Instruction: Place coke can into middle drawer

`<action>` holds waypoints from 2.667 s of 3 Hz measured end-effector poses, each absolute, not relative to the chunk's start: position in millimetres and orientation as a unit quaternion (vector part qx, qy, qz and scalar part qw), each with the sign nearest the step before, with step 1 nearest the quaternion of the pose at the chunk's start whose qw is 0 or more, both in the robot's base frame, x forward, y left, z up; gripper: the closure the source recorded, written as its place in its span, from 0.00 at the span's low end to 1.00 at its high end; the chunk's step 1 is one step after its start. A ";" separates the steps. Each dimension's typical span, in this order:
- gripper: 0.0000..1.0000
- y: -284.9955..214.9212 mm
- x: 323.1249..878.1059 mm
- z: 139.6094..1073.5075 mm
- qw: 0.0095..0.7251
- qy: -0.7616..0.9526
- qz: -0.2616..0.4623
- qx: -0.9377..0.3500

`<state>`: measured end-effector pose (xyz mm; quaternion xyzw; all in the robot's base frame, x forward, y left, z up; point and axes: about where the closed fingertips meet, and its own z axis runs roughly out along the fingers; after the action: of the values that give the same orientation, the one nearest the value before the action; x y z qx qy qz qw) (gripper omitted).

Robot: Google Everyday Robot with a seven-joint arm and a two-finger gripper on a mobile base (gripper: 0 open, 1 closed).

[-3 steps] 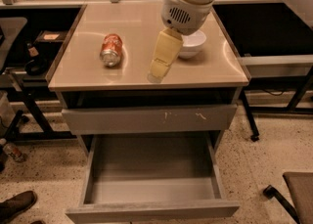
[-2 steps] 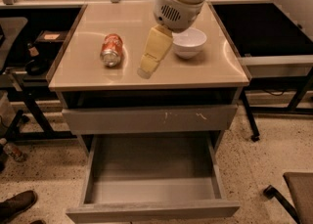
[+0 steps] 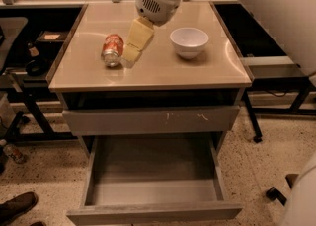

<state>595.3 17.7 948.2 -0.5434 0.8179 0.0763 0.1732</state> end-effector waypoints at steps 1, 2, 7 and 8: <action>0.00 19.9 597.0 937.5 0.158 0.806 0.072 -0.565; 0.00 20.2 597.2 937.2 0.158 0.805 0.072 -0.567; 0.00 88.4 668.7 929.7 0.217 0.829 0.153 -0.493; 0.00 117.2 687.1 923.1 0.219 0.833 0.160 -0.483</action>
Offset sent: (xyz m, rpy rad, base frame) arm 0.0016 0.0020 -0.0092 -0.0254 0.0109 0.0433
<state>687.1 117.2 923.1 -0.4826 0.8329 0.1597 0.2187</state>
